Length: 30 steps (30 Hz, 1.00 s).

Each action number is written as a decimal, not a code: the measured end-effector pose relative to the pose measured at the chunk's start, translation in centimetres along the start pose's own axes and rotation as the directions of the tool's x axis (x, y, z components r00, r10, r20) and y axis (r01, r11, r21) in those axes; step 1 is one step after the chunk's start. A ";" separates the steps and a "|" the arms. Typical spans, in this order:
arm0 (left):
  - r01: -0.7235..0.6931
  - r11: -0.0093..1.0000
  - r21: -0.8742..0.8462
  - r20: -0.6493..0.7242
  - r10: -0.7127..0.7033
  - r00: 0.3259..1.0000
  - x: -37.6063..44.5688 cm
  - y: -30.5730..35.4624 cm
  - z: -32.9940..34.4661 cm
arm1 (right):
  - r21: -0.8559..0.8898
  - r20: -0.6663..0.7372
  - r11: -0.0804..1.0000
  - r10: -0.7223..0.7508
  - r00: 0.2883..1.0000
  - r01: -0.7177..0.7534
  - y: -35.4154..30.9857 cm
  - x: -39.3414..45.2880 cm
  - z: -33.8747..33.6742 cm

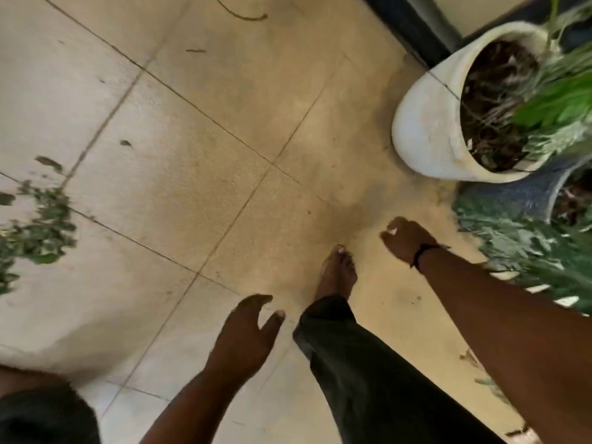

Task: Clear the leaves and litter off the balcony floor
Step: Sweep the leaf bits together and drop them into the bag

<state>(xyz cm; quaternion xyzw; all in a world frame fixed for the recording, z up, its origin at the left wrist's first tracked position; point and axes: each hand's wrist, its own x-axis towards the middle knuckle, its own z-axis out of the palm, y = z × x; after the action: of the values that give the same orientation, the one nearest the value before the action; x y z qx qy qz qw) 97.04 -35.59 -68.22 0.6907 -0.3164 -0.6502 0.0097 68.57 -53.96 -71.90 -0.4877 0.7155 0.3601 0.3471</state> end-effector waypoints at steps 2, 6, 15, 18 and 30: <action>-0.096 0.967 0.236 0.006 0.098 0.995 2.9 -0.1 -0.3 | 0.102 -0.083 0.995 0.010 0.996 -0.002 0.2 3.8 -0.6; -0.076 0.902 0.425 -0.060 0.111 0.992 8.6 -1.3 -2.7 | 0.360 -0.186 0.932 0.033 0.982 0.036 -1.0 10.8 0.7; 0.038 0.884 0.467 -0.075 -0.004 0.997 10.5 -5.4 -3.3 | 0.222 -0.266 0.958 -0.122 0.956 0.184 -15.4 8.6 15.1; 0.036 0.890 0.455 -0.029 -0.025 0.999 9.9 -5.5 -3.0 | 0.137 -0.104 0.659 -0.733 0.672 0.740 -17.9 2.8 18.6; -0.090 0.557 0.826 -0.153 0.375 0.914 16.3 -6.6 -7.4 | 0.686 -0.347 0.702 0.545 0.763 -0.190 -0.4 10.6 13.1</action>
<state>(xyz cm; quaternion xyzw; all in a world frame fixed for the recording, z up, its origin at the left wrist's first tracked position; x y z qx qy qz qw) 105.84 -40.57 -84.44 0.6641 -0.6590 -0.3114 -0.1664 67.86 -47.66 -87.49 -0.2662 0.9440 0.0238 0.1932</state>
